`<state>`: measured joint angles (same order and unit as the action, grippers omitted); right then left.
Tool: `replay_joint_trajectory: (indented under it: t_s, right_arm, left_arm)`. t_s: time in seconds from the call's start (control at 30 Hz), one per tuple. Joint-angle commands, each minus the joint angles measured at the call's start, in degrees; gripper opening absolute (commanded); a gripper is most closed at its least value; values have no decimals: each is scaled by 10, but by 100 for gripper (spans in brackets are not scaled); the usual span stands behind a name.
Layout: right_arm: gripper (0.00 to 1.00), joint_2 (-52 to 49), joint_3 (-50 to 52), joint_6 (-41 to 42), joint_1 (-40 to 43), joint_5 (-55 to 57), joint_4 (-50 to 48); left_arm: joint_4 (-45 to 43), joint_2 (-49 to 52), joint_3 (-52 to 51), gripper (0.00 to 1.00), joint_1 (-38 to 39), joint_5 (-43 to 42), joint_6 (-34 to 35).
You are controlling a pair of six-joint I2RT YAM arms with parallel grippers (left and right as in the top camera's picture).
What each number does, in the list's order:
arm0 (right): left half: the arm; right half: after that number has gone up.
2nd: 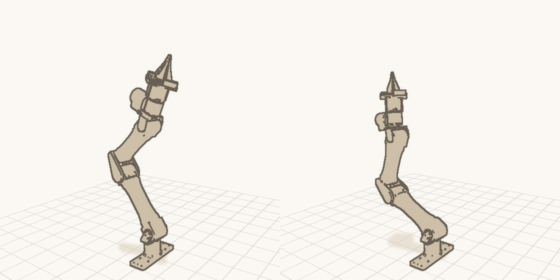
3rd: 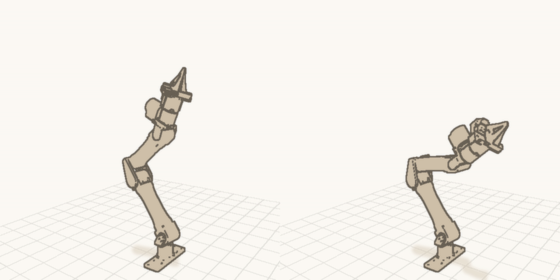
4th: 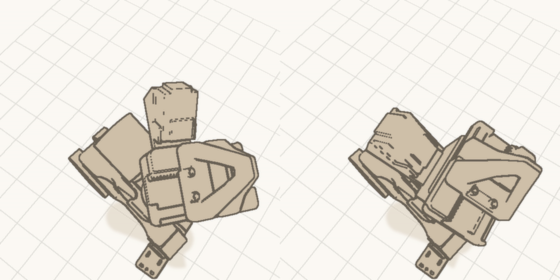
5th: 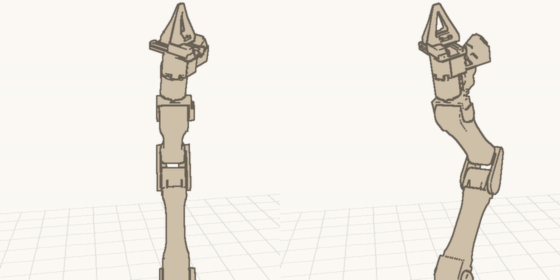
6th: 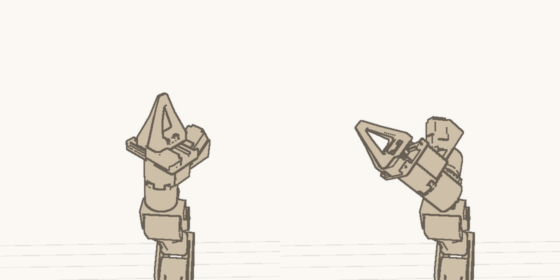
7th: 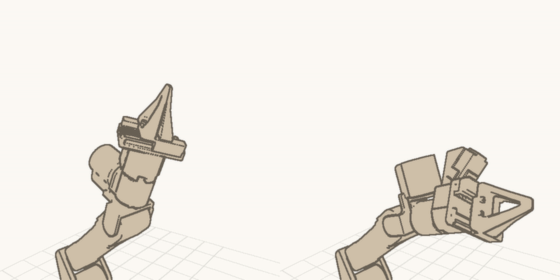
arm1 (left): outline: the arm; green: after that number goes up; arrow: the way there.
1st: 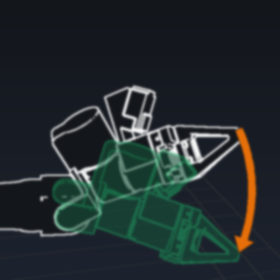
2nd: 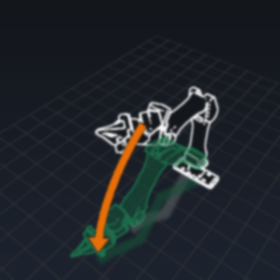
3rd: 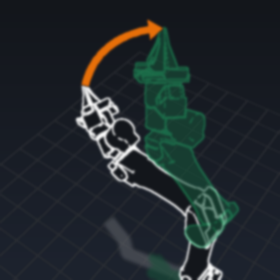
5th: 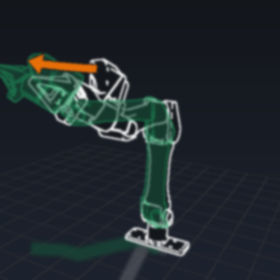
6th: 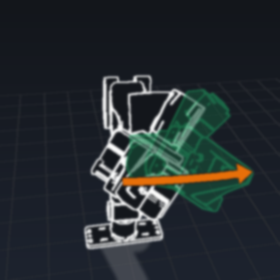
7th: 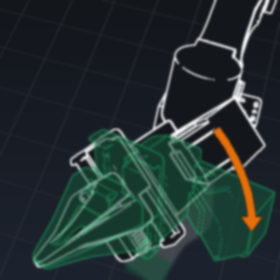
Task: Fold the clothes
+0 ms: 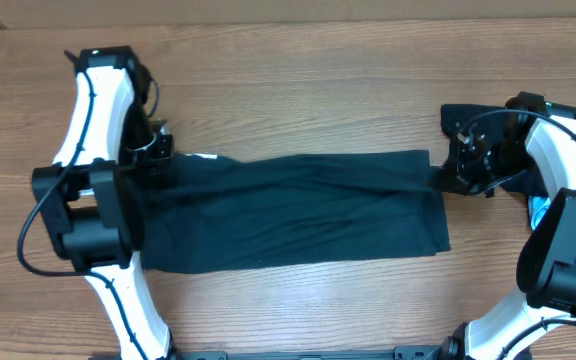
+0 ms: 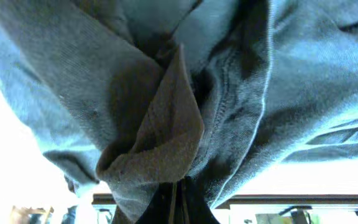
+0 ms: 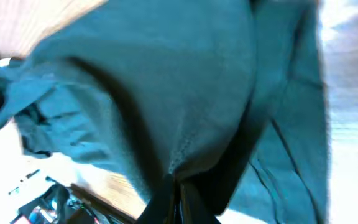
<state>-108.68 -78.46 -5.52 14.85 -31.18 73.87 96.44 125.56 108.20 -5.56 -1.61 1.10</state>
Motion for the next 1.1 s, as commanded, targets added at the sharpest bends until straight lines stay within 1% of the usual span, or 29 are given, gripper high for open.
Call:
replay_joint_trajectory:
  t_s: [0.0,0.2,0.23,0.27,0.3,0.33,0.37,0.4,0.43,0.47,0.53,0.57,0.6,0.63,0.67,0.7,0.73,0.77,0.8,0.83,0.87,0.9,0.93,0.97,1.0,1.03,1.07]
  right_arm:
    - [4,14,-3,54,-2,82,2]
    - [5,14,-3,54,-2,95,17]
    - [7,14,-3,54,-2,98,18]
    - [17,14,-3,54,-2,100,19]
    - [36,14,-3,54,-2,100,19]
    - [36,14,-3,54,-2,99,19]
    - [36,14,-3,59,-2,99,19]
    - [36,14,-4,60,-2,92,19]
    - [39,17,-5,60,0,71,19]
    - [39,29,-8,48,0,47,19]
    - [41,71,-8,22,0,-7,15]
    - [44,96,-8,18,0,-29,12]
    - [46,130,-8,17,0,-46,8]
    - [49,165,-8,12,0,-52,6]
    - [53,200,-8,12,0,-52,4]
    - [60,232,-8,15,0,-52,5]
    - [65,249,-8,28,0,-52,6]
    - [71,259,-7,32,0,-51,10]
    - [72,259,-7,32,0,-51,15]
    - [73,256,-5,32,0,-51,17]
    - [73,253,-2,32,-1,-51,17]
    - [73,250,-1,32,-1,-51,19]
    - [73,249,2,32,-1,-51,20]
    - [73,249,2,32,-1,-51,24]
    - [73,249,2,32,-1,-51,33]
    - [73,249,2,32,-1,-49,45]
    - [73,249,2,32,-1,-49,51]
  left_arm:
    - [3,-21,-21,4,-31,3,8]
    - [4,-24,-24,4,-35,3,8]
    - [4,-26,-24,4,-35,1,8]
    - [4,-32,-27,6,-35,-2,8]
    - [4,-43,-32,13,-35,-9,6]
    - [4,-58,-35,18,-35,-10,6]
    - [4,-75,-35,28,-35,-15,6]
    - [4,-94,-35,31,-35,-21,6]
    - [4,-122,-35,38,-35,-26,5]
    - [4,-158,-35,40,-35,-30,3]
    - [4,-230,-35,40,-35,-39,1]
    - [4,-257,-35,41,-35,-39,2]
    - [4,-305,-35,42,-35,-38,2]
    - [3,-348,-35,52,-35,-37,2]
    - [2,-397,-35,64,-35,-16,21]
    - [-6,-434,-43,73,-35,13,49]
    - [-18,-460,-56,81,-35,26,75]
    - [-41,-490,-92,86,-35,29,108]
    - [-64,-506,-130,91,-35,27,123]
    - [-97,-515,-189,90,-35,19,134]
    - [-141,-512,-252,92,-35,-7,144]
    - [-198,-499,-313,93,-35,-29,158]
    - [-272,-471,-370,95,-35,-28,189]
    - [-326,-438,-398,96,-36,-29,197]
    - [-355,-405,-407,97,-36,-34,203]
    - [-389,-347,-407,93,-36,-42,196]
    - [-405,-323,-407,91,-36,-44,190]
